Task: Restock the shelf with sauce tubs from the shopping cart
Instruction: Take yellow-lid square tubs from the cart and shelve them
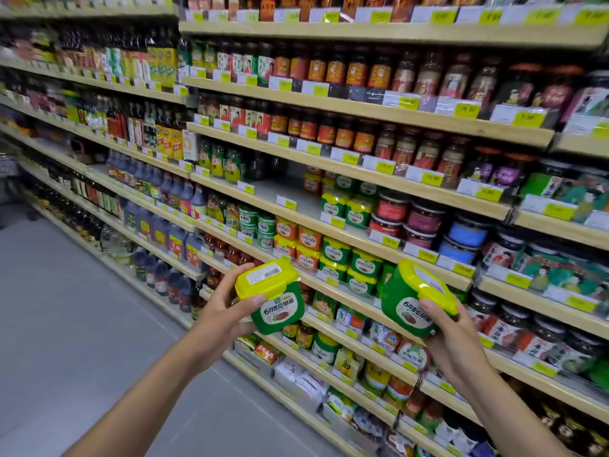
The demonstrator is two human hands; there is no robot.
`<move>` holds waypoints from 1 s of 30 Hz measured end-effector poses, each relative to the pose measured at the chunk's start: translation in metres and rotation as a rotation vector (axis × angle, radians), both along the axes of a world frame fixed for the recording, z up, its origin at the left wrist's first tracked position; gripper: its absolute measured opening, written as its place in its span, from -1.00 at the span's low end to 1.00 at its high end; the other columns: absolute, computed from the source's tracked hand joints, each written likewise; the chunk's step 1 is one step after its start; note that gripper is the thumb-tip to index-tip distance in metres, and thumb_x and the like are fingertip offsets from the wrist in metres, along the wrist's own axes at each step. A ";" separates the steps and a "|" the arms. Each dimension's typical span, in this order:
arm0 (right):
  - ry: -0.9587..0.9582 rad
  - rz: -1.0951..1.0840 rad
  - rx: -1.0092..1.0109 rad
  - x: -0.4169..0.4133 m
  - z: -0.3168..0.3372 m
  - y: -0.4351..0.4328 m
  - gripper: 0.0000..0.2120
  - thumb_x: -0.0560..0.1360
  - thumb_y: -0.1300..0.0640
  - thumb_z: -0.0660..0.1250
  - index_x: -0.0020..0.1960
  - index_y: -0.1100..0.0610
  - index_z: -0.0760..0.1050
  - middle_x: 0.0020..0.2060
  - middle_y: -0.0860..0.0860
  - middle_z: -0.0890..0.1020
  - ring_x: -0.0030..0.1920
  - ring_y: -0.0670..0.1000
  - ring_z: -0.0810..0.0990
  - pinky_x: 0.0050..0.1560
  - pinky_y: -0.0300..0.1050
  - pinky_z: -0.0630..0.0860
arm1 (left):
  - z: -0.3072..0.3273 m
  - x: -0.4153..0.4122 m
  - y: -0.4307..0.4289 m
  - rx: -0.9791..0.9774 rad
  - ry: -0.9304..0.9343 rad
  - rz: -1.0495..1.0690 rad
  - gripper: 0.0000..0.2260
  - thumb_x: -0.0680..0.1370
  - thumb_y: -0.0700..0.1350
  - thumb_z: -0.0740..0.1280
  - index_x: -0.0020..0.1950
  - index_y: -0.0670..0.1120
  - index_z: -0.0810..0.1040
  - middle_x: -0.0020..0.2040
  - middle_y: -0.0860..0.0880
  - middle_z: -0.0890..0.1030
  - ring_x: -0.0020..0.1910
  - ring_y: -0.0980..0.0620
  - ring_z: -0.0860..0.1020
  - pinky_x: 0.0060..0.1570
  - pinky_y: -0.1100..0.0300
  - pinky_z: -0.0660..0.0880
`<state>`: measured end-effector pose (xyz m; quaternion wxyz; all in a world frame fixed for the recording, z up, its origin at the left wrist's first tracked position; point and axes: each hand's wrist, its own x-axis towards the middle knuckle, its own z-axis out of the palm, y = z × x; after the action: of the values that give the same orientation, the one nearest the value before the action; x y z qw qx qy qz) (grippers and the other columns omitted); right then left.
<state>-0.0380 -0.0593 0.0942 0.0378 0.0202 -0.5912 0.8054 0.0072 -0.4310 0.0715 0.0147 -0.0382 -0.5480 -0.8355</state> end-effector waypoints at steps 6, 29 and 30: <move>0.019 0.043 -0.008 -0.044 0.003 -0.030 -0.14 0.14 -0.01 0.69 0.39 0.04 0.48 0.18 0.11 0.68 0.16 0.15 0.67 0.00 0.08 0.68 | 0.005 -0.047 -0.023 0.016 -0.024 0.002 -0.06 0.10 0.05 0.76 0.43 0.08 0.46 0.26 -0.11 0.64 0.23 -0.22 0.63 0.04 -0.16 0.64; 0.028 -0.034 0.128 -0.278 -0.010 -0.080 0.03 -0.09 -0.30 0.71 0.33 -0.08 0.50 0.12 0.01 0.71 0.11 0.07 0.70 0.15 0.13 0.56 | 0.033 -0.331 -0.026 -0.450 0.110 -0.022 -0.32 0.31 -0.04 0.67 0.35 0.10 0.45 0.20 0.10 0.67 0.20 0.06 0.63 0.19 0.02 0.60; 0.024 -0.044 0.141 -0.281 -0.010 -0.080 0.01 -0.07 -0.29 0.71 0.33 -0.11 0.50 0.14 0.00 0.70 0.12 0.08 0.69 0.16 0.13 0.55 | 0.032 -0.344 -0.026 -0.450 0.119 -0.026 -0.27 0.28 0.00 0.68 0.38 0.08 0.45 0.21 0.08 0.66 0.22 0.04 0.63 0.19 0.01 0.59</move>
<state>-0.3190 -0.1389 0.0843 0.0611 0.0195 -0.6463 0.7604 -0.3371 -0.4569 0.1034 0.0275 -0.0967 -0.7183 -0.6885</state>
